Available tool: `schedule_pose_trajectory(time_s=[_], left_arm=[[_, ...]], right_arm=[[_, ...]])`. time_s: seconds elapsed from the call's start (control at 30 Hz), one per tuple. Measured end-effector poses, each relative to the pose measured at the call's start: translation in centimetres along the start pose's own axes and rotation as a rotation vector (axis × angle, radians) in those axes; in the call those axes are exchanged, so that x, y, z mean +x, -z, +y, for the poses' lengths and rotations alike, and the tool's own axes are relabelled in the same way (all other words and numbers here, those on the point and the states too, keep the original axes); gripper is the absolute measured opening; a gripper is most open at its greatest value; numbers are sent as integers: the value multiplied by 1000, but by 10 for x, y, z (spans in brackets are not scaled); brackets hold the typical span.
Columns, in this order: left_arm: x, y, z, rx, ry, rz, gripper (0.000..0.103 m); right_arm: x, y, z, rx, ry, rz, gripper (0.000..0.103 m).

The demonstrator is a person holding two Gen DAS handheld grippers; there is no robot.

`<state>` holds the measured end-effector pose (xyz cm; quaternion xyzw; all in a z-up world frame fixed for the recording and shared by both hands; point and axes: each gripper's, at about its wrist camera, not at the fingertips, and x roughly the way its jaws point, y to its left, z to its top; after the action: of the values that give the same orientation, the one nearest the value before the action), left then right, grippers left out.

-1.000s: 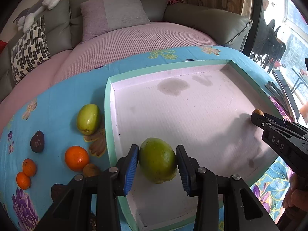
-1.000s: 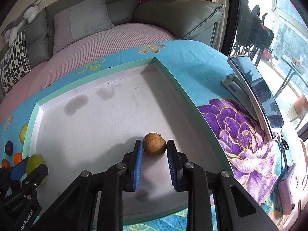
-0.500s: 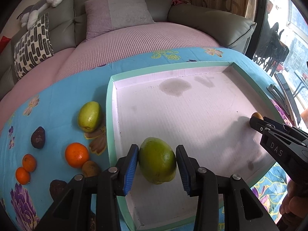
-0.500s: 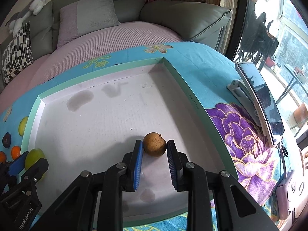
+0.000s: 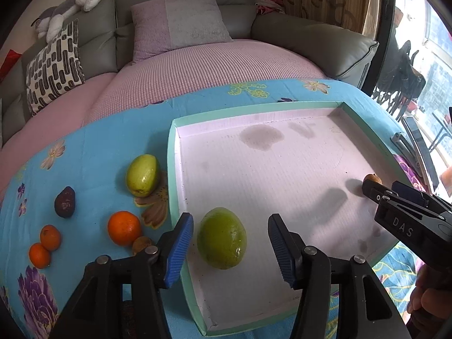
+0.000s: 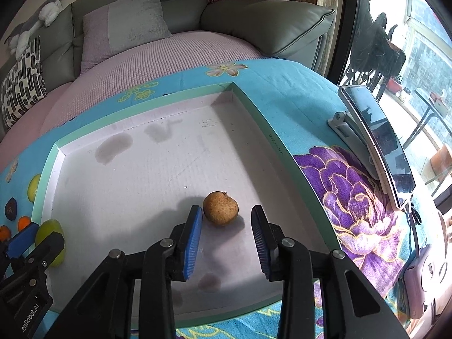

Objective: Organize fruits
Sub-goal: 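Open the right gripper to drop the brown fruit while the left gripper releases the mango, then move both grippers back from the tray toward the tangerines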

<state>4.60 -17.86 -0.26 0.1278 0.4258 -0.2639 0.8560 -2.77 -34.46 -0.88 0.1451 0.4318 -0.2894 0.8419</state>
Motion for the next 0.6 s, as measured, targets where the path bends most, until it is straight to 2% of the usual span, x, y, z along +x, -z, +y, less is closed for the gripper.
schedule_pose_trajectory(time_s=[0.07, 0.13, 0.2, 0.47, 0.6], left_arm=[[-3, -1, 3, -9, -7, -9, 60], [-6, -2, 6, -18, -15, -18, 66], [-11, -3, 11, -30, -27, -33, 69], [-31, -8, 33, -90, -102, -115, 75], [-39, -8, 61, -185, -160, -148, 84]], right_arm=[[-1, 0, 0, 2, -2, -6, 52], [-3, -1, -1, 3, 3, -13, 61], [-4, -1, -2, 7, -2, -16, 66], [-7, -2, 0, -3, -11, -32, 73], [-8, -1, -1, 1, -15, -37, 81]])
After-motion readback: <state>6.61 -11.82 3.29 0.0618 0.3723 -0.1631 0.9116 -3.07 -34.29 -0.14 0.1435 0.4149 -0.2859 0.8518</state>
